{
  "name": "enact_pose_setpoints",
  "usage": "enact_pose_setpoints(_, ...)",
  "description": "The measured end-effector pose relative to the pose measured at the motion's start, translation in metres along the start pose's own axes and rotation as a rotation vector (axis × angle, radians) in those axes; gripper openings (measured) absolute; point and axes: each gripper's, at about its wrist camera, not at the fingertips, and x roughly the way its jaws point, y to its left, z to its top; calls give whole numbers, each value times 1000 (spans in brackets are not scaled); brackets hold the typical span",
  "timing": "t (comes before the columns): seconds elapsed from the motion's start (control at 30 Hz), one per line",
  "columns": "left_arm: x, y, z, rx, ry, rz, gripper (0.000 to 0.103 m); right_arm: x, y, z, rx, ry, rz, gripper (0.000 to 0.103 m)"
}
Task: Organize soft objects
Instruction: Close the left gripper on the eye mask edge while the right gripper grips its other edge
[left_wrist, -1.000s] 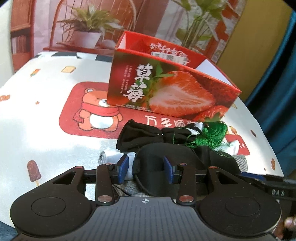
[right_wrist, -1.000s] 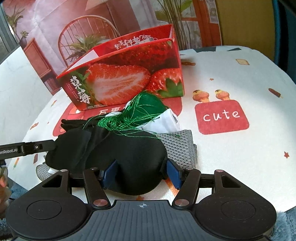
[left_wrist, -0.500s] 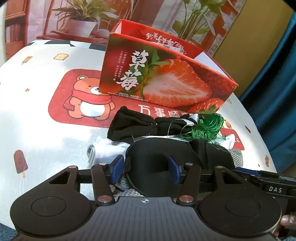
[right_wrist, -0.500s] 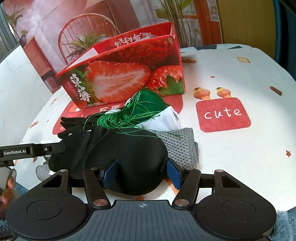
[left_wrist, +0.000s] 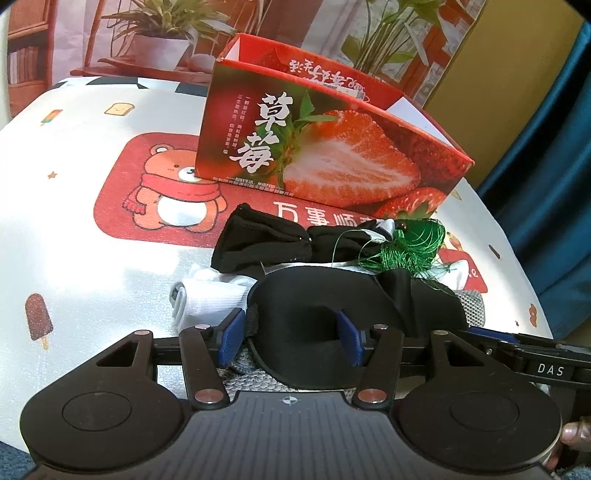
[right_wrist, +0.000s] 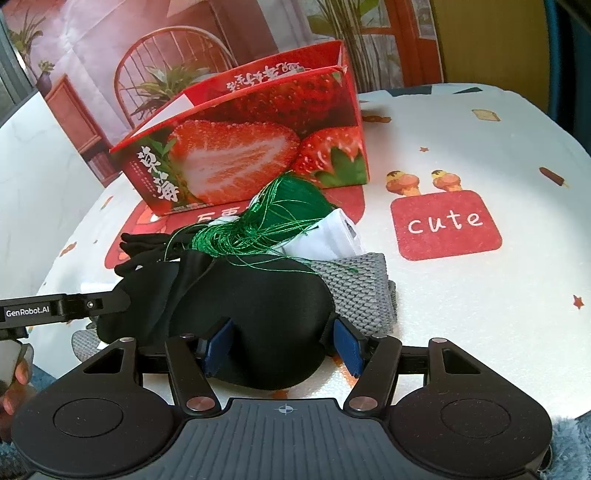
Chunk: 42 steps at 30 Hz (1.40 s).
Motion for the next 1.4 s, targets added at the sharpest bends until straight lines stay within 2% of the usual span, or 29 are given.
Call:
enact_pose_setpoints(0.17, -3, 1, 0, -7, -9, -10, 57, -5, 6, 1, -33, -18, 27, 52)
enact_pose_setpoints(0.23, -5, 0, 0, -1, -24, -12, 49, -8, 10, 2, -49, -34, 32, 48)
enact_pose_setpoints(0.3, -8, -2, 1, 9, -40, 0, 43, -13, 11, 4, -57, -49, 54, 28)
enact_pose_setpoints(0.47, -10, 1, 2, 6, -40, 2, 38, -21, 18, 8, -92, -87, 62, 24)
enact_pose_setpoints(0.57, -6, 2, 1, 9, -25, 11, 38, -23, 14, 9, -66, -83, -3, 29)
enact_pose_setpoints(0.63, -4, 3, 1, 5, -14, 17, 38, -22, 4, 9, -11, -67, -9, 35)
enact_pose_setpoints(0.7, -2, 4, 0, 1, -5, 25, 38, -18, -5, 6, 34, -47, -15, 46)
enact_pose_setpoints(0.73, -2, 5, 0, 0, -2, 25, 38, -15, -8, 5, 50, -38, -17, 48)
enact_pose_setpoints(1.0, 3, 4, -2, 10, 17, 29, 38, 2, -15, -1, 92, 3, 38, 54)
enact_pose_setpoints(1.33, 5, 5, -2, 7, 27, 24, 38, 4, -16, -1, 115, 28, 19, 60)
enact_pose_setpoints(1.4, 6, 5, -3, 11, 28, 25, 38, 7, -17, -1, 119, 40, 23, 66)
